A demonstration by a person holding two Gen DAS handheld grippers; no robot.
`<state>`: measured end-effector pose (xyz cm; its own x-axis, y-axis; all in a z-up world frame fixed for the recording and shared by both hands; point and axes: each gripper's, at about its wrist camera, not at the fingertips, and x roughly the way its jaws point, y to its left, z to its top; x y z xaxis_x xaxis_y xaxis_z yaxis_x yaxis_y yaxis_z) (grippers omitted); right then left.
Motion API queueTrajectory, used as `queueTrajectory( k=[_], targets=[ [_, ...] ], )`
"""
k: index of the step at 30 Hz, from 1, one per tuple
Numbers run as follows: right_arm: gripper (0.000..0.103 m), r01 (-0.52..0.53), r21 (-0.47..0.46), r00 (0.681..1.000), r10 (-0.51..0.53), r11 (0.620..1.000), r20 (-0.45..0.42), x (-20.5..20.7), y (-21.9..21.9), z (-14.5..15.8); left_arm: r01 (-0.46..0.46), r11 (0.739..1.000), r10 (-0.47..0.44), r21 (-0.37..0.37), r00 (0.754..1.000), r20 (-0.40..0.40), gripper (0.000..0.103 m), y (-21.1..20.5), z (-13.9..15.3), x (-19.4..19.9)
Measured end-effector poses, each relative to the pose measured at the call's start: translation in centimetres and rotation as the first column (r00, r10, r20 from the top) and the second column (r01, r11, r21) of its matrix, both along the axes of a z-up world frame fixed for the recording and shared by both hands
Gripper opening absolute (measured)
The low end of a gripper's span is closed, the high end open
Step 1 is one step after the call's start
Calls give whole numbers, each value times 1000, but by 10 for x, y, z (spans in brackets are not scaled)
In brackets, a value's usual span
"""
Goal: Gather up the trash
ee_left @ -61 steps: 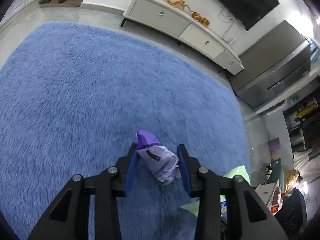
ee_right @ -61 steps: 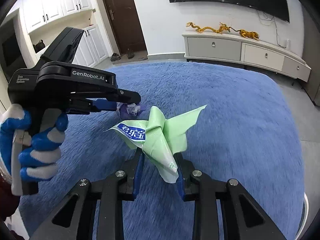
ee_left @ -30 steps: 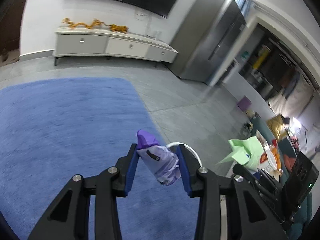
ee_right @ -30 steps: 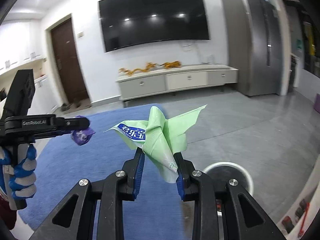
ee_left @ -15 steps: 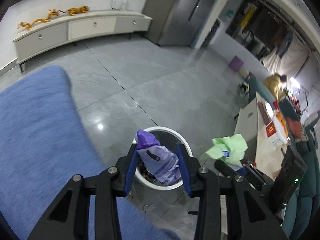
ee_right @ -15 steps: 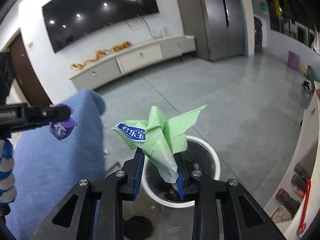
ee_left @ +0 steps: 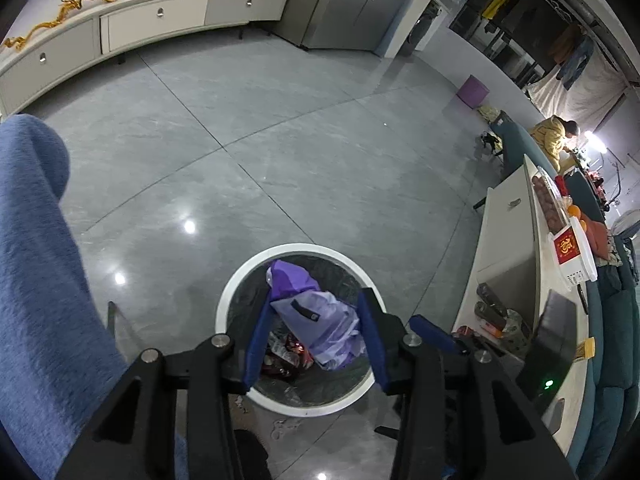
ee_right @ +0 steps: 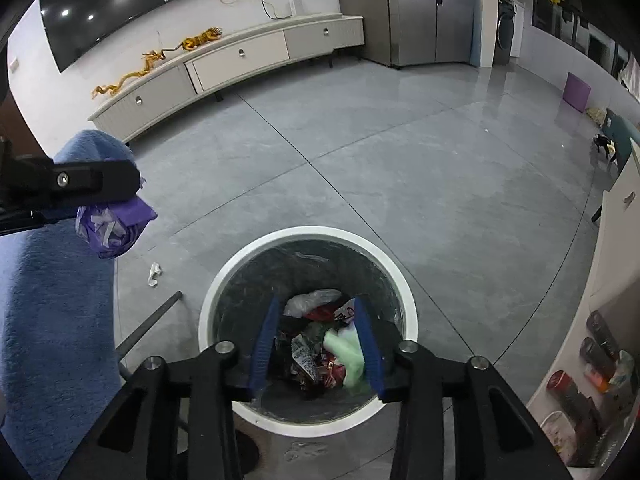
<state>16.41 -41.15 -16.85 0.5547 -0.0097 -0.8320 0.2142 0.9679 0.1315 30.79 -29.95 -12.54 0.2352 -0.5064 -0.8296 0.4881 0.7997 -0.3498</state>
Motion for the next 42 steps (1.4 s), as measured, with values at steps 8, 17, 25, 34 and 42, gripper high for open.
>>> queueTrajectory(
  k=[8,17,25,34,42],
  targets=[
    [44,63,31,998,-63,998,14,-20,-9,6,11,1000,-11,-7,1000,17,49,-7,6,-6],
    [53,134,17,985,-135,991,111,-54,5,53,-70,998,70,-5,988,134,50,24,39,-45],
    [64,140,-28,965,-130,990,229,-81,46,111,-183,983,163,19,913,374,56,80,86,-101],
    [73,114,-88,942,-79,990,325,-116,106,161,-315,949,256,18,803,539,57,165,124,-159],
    [85,70,-168,919,2,983,394,-142,169,190,-423,905,358,-52,688,631,74,240,153,-212]
  ],
)
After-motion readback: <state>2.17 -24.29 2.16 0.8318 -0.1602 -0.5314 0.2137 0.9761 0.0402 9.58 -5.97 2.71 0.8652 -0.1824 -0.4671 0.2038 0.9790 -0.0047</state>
